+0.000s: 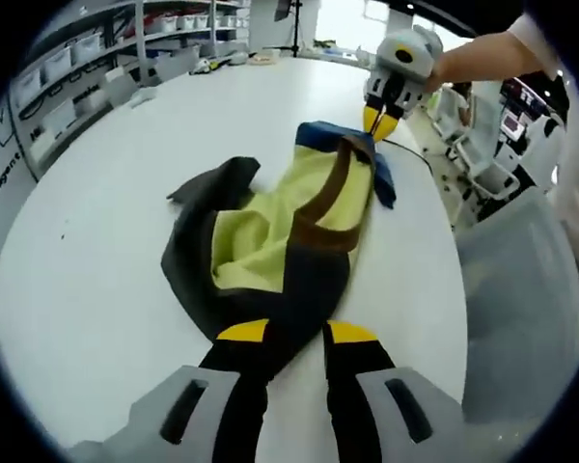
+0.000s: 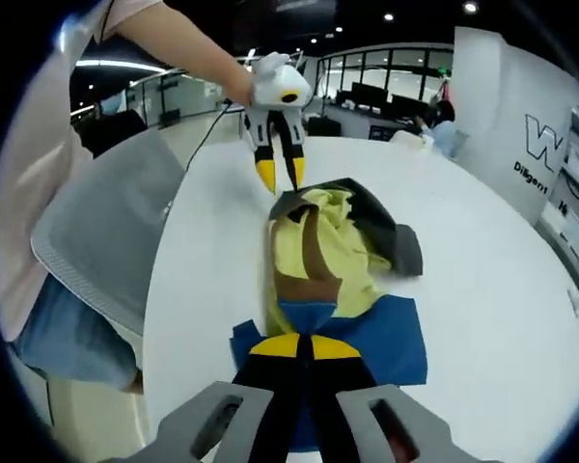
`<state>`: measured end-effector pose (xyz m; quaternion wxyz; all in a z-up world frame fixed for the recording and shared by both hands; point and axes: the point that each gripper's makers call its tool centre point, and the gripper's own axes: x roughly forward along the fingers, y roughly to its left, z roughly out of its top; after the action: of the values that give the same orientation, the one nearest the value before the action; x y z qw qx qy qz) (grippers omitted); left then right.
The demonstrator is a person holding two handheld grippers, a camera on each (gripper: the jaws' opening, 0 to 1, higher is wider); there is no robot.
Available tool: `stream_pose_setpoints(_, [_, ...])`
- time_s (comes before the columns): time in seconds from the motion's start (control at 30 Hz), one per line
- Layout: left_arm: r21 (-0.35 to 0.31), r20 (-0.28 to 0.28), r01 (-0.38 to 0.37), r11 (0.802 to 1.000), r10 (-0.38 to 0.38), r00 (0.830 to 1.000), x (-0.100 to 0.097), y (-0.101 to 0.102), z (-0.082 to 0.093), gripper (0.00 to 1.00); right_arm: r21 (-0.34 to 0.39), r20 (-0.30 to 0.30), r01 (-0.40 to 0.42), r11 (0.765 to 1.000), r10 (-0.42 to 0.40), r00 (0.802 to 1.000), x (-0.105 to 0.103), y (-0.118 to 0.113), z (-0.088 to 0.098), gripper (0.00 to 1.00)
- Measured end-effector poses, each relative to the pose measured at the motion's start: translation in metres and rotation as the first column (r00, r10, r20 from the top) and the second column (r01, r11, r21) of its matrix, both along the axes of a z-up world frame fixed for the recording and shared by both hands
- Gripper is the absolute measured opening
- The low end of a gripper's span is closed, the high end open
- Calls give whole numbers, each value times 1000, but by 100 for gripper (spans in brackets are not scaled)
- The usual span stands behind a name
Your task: Fold the garment on the visible template until the final outline fits inside the template.
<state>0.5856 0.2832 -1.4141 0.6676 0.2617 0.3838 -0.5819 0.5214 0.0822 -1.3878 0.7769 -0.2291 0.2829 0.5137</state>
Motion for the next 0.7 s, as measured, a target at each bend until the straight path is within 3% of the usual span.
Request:
stream_pose_setpoints(0.13, [28,-7,6,1000,-6,1000,-2,2,-8,22,-10,2,0,1000,0,1000,0,0,0,0])
stream_pose_setpoints(0.33, [15,-17,9,1000,-8,1000,-5,0,-4,5,-19,-1,5,1000,-5,1000,-2,0,-2,0])
stream_pose_setpoints(0.53, [3,-36,19,1000,-19,999,-15,3,1,5,-22,-1,16,1000,-16,1000,-2,-2,-1,0])
stream_pose_setpoints(0.7, [-61,-47,-19,998,17,999,-22,5,18,4,-29,10,47,998,-47,999,2,-9,5,0])
